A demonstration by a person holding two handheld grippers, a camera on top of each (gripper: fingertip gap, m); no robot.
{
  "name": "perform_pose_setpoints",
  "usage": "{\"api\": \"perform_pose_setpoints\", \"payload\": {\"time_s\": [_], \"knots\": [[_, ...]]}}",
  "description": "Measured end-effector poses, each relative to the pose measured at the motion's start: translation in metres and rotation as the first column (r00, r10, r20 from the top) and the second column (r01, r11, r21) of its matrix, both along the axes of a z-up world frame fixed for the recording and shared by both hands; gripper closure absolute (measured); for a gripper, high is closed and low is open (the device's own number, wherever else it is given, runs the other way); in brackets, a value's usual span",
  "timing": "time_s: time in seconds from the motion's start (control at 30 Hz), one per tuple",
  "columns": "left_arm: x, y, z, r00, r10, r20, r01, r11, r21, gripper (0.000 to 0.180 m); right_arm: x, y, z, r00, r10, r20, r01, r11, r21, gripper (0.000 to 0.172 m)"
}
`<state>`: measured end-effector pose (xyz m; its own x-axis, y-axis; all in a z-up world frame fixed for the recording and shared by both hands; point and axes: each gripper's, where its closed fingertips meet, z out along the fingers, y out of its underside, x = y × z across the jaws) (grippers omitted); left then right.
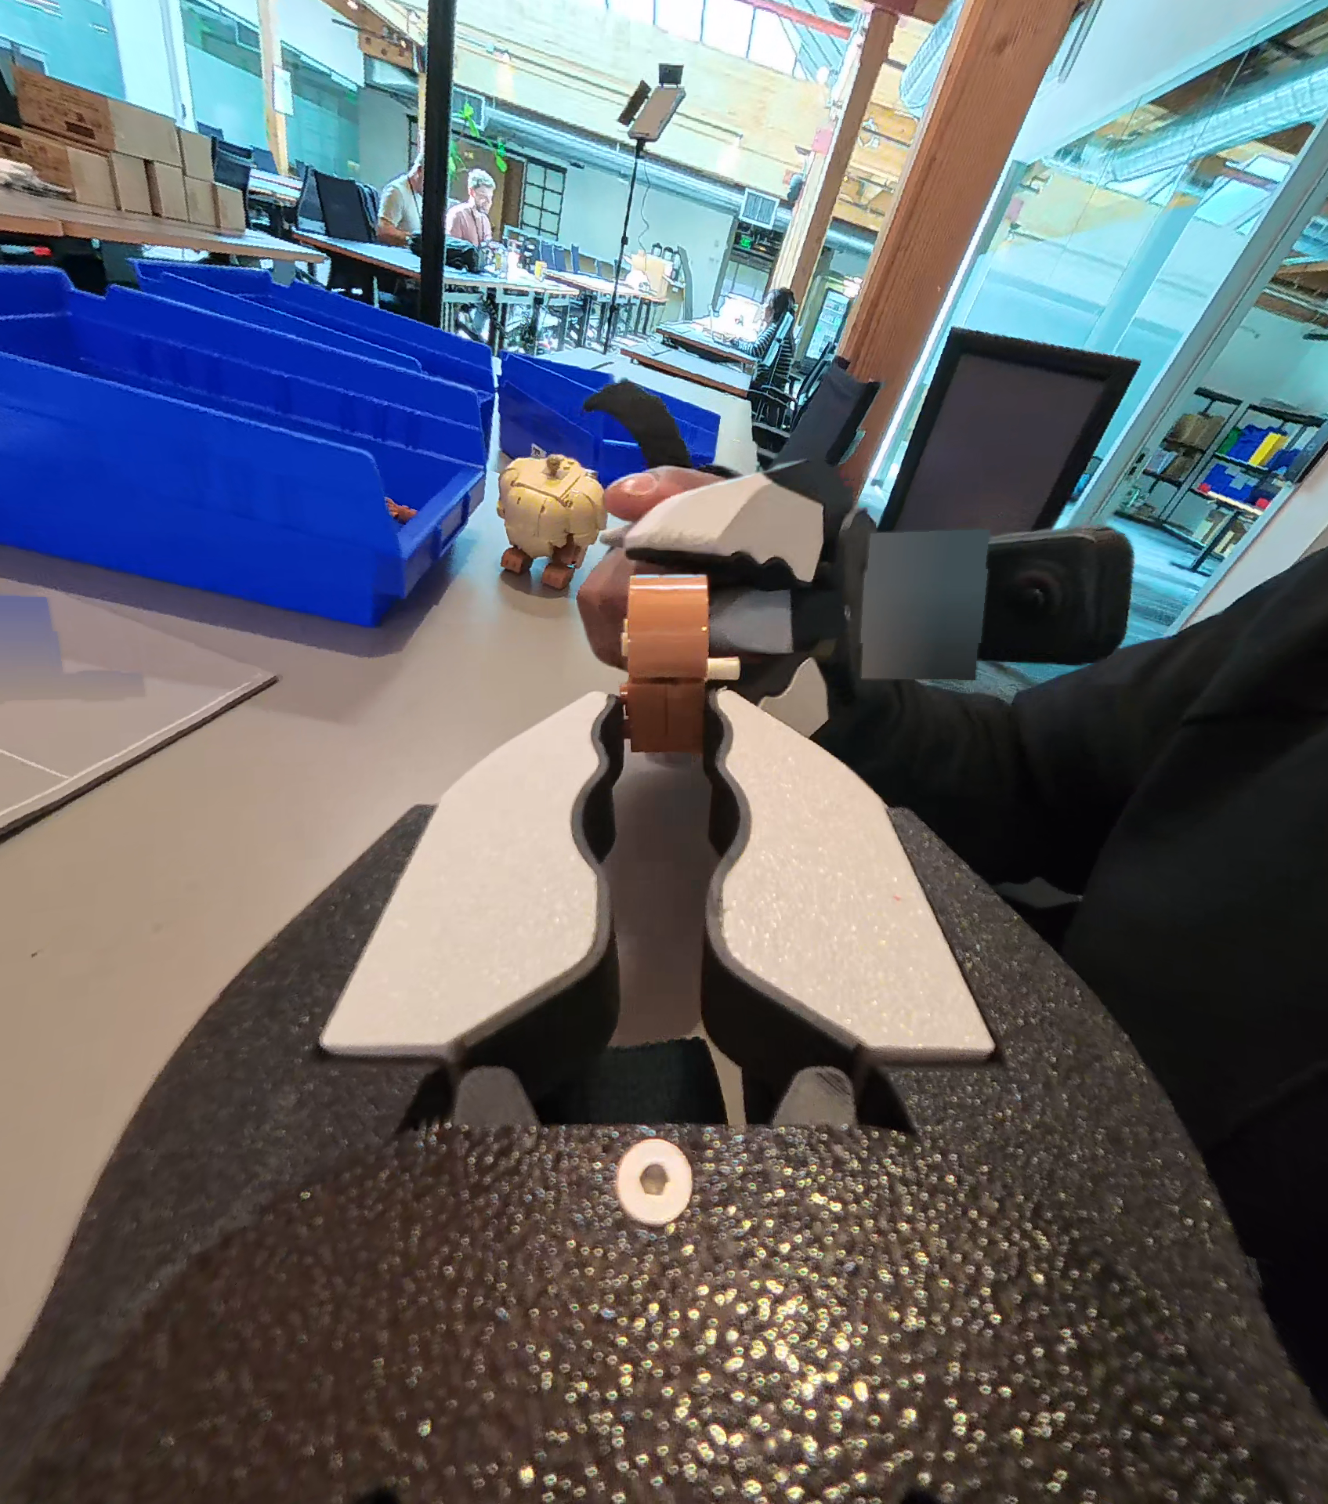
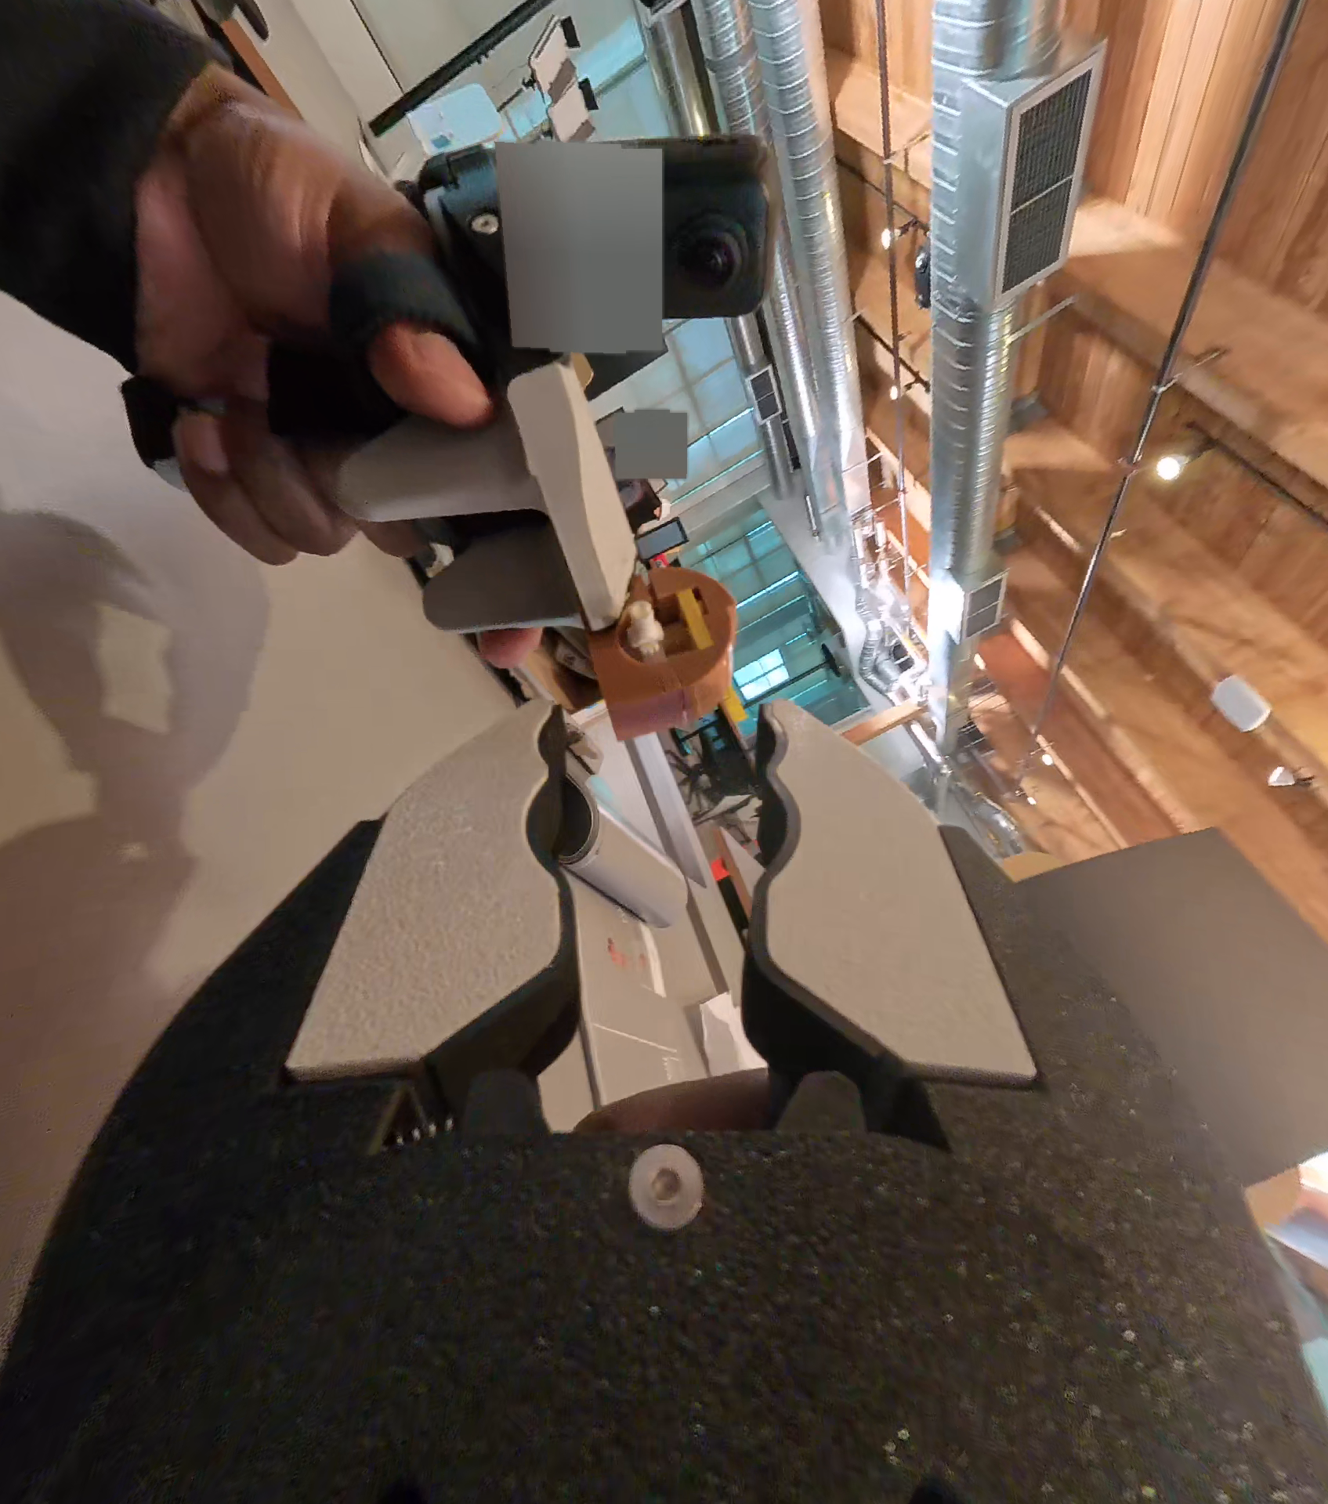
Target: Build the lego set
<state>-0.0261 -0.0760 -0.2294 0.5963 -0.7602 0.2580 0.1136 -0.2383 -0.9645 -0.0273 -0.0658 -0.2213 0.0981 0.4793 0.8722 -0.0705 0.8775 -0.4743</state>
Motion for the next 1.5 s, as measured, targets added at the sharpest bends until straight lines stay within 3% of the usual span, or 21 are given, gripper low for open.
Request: {"api": "perform_pose_setpoints", "payload": {"time_s": [0.17,0.37,1.07,1.5], "knots": [[0.007,-0.002,0.003,1.000,-0.014,-0.020,0.014,1.000,0.000,0.163,-0.002,-0.005,0.007,0.998,-0.018,-0.059,0.021,0.998,0.052,0.127],[0.010,-0.004,0.007,0.999,-0.018,-0.037,0.018,1.000,0.016,0.163,0.000,-0.008,0.013,0.994,-0.018,-0.104,0.027,0.996,0.082,0.140],[0.018,0.000,0.013,0.997,-0.032,-0.073,0.033,0.999,0.020,0.163,0.006,-0.008,0.022,0.986,-0.033,-0.163,0.053,0.991,0.119,0.138],[0.020,-0.006,0.018,0.987,-0.027,-0.156,0.046,0.991,0.122,0.159,0.010,-0.008,0.028,0.986,-0.009,-0.165,0.025,0.995,0.098,0.138]]}}
